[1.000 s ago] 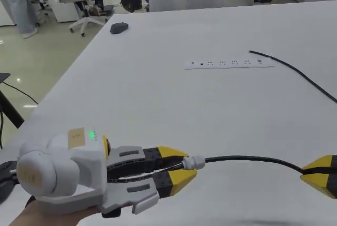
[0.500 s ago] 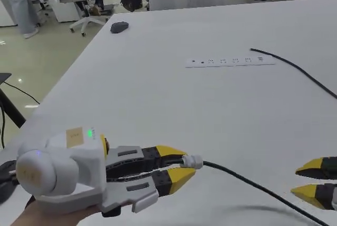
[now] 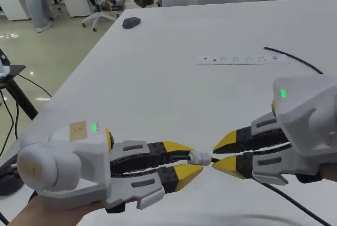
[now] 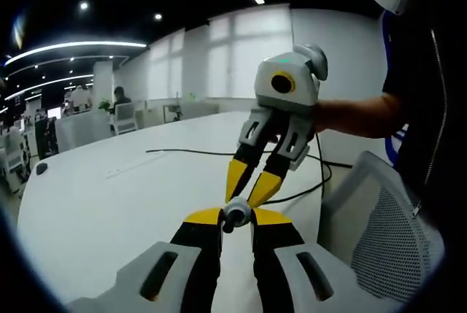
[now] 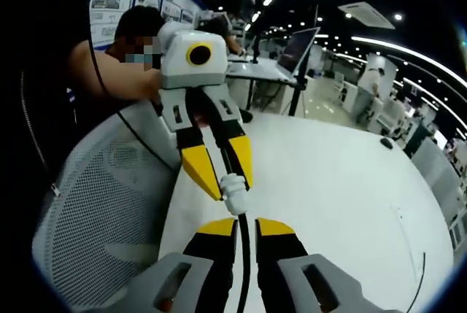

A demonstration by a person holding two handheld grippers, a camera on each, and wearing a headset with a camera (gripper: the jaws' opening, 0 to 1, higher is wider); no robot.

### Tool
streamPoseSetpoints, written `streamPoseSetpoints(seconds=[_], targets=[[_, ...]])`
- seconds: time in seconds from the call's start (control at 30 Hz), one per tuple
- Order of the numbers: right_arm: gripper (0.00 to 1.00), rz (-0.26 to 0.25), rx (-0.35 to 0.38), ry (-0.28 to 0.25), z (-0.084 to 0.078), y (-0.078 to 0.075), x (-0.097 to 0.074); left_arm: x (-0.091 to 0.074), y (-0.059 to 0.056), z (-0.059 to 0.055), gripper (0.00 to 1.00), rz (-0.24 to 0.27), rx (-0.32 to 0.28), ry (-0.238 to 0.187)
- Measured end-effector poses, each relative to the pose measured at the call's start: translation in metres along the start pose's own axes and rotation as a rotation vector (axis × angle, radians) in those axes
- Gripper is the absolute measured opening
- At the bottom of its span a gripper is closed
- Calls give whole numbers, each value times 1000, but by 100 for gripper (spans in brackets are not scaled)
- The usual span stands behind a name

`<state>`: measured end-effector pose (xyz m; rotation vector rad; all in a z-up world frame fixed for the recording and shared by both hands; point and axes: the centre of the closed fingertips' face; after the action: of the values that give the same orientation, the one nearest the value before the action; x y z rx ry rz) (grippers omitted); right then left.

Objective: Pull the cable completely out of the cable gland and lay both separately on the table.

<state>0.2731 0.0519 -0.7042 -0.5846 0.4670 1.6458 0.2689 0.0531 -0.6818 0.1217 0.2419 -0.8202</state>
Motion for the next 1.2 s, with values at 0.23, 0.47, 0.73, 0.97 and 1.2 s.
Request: streamPoseSetpoints(seconds=[0.23, 0.47, 0.73, 0.97, 1.2], targets=[[0, 47, -26, 2, 7, -3, 12, -12, 15, -5, 14, 45, -14, -2], [0, 46, -118, 45, 11, -22, 27, -41, 46, -12, 14, 138, -45, -21], [0, -6, -45, 3, 33, -73, 50, -86, 114, -24, 14, 368, -65, -24], [0, -59, 93, -158, 68, -110, 95, -95, 159, -61, 14, 528, -62, 12], [0, -68, 201, -249, 74, -134, 171, -95, 189, -114, 14, 648, -100, 123]])
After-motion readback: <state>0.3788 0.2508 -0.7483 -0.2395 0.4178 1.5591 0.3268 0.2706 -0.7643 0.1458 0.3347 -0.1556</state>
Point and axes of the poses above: the centre of the closed fingertips' face, and the gripper's own axes: x roughly forward along the fingers, y roughly to its left, z roughly out of its top, and after that the axes turned 10 degrees about z, right-handed
